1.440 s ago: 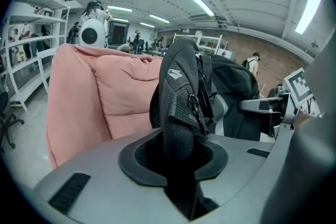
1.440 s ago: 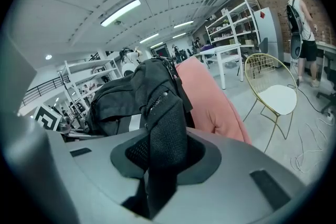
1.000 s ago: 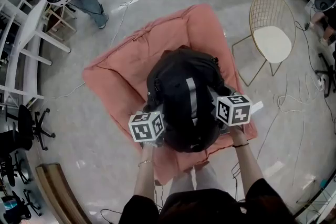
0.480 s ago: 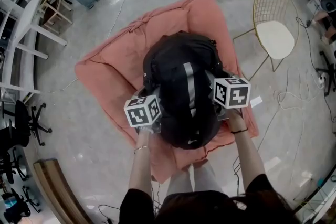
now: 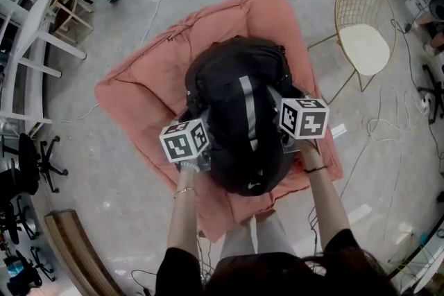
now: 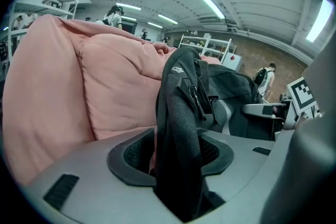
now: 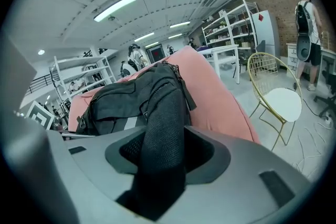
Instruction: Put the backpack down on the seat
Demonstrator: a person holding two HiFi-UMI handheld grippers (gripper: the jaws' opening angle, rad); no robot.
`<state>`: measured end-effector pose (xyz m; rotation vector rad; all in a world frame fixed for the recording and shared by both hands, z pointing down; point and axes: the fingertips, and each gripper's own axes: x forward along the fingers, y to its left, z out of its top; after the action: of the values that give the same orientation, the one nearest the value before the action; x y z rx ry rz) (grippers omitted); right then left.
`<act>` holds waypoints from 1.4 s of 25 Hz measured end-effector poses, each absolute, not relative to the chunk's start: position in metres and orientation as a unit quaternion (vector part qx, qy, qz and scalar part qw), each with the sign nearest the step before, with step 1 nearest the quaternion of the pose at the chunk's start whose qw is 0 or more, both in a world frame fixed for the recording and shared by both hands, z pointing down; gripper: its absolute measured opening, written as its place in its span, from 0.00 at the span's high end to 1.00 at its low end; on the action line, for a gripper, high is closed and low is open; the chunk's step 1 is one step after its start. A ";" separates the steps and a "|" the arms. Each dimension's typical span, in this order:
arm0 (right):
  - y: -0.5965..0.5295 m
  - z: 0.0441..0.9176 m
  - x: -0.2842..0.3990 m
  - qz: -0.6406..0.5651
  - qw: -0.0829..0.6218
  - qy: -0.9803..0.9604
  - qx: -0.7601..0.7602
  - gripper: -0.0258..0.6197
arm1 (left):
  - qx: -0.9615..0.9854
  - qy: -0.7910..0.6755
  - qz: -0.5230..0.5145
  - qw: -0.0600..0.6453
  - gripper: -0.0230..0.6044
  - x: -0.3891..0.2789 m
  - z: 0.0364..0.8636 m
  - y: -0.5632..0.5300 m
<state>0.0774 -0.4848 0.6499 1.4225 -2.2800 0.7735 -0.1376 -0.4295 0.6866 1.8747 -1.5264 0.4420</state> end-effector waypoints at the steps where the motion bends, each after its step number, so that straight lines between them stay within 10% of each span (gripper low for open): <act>1: -0.484 0.650 0.077 0.270 0.170 -0.802 0.505 0.70 | 0.717 -0.587 0.171 0.335 0.65 -0.138 0.687 -0.429; 10: -0.478 0.646 0.085 0.278 0.151 -0.788 0.528 0.61 | 0.706 -0.606 0.174 0.321 0.50 -0.149 0.682 -0.420; 21: -0.449 0.598 0.099 0.255 0.106 -0.792 0.544 0.66 | 0.718 -0.619 0.166 0.270 0.53 -0.142 0.634 -0.392; 35: -0.390 0.529 0.089 0.191 0.101 -0.826 0.521 0.92 | 0.732 -0.635 0.129 0.209 0.89 -0.127 0.551 -0.334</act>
<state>0.0893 -0.3900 0.5293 1.5404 -2.4397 0.5646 -0.1270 -0.3342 0.5511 2.0371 -1.7683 0.3594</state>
